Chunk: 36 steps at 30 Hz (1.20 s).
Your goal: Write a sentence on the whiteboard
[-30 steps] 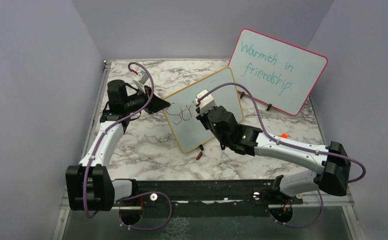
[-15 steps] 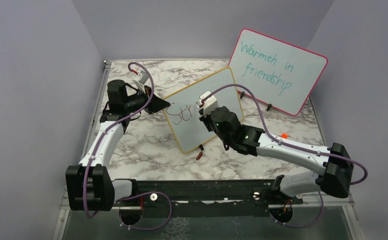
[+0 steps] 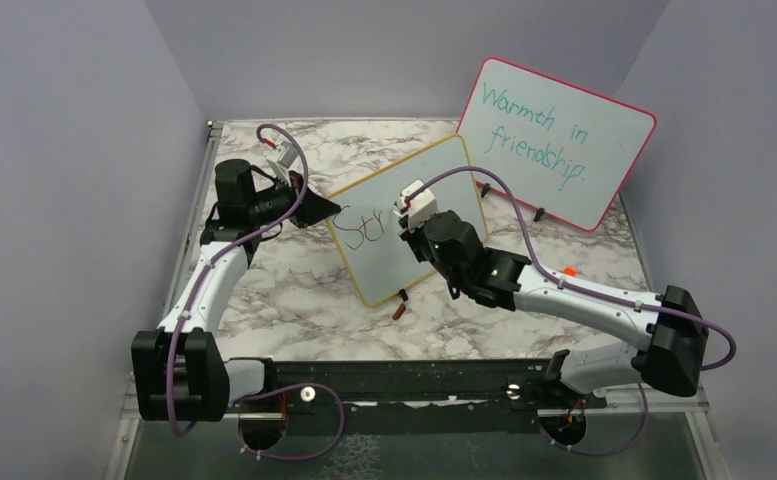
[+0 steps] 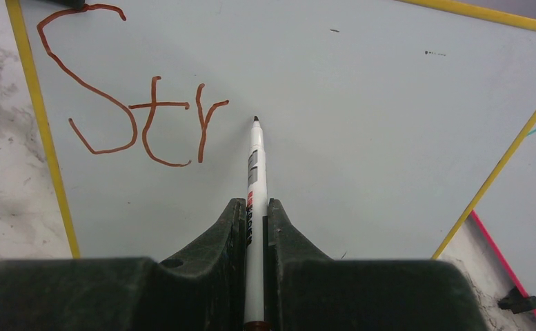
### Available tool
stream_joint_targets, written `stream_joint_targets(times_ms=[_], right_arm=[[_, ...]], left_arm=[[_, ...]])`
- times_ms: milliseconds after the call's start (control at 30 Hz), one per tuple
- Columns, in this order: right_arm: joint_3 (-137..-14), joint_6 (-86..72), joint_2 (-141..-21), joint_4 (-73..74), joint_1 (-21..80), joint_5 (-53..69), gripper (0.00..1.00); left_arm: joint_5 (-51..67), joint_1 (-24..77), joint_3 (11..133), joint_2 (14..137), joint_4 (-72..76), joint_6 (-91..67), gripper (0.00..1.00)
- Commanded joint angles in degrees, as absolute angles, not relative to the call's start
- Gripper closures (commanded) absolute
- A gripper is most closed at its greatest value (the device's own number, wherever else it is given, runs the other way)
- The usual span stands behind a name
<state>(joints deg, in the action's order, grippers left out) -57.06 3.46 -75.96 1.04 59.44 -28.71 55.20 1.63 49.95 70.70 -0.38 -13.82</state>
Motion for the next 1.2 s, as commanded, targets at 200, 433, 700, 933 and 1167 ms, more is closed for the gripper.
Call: stream_joint_targets(times_ms=[200,433,700,933,1167], right_arm=[[-58.10,3.08,-77.49,-1.77,59.06,-27.77,0.99],[-58.88,3.60,-78.29,-1.82,58.97,-26.42,0.99],[-58.78,3.47,-78.58,-0.09,58.96,-23.72,0.99],[-58.30,3.03,-78.42,3.58,58.93,-22.40,0.99],[-57.54,2.35,-78.16,5.74,58.97,-21.85,0.99]], left_arm=[[48.60,2.19,49.31,72.64,-4.50,-7.65,1.00],[48.69,2.20,49.31,72.65,-4.56,-7.65,1.00],[48.60,2.20,49.37,72.69,-4.57,-7.64,1.00],[48.52,2.13,49.39,72.82,-4.57,-7.56,1.00],[48.43,2.20,49.44,72.78,-4.56,-7.56,1.00]])
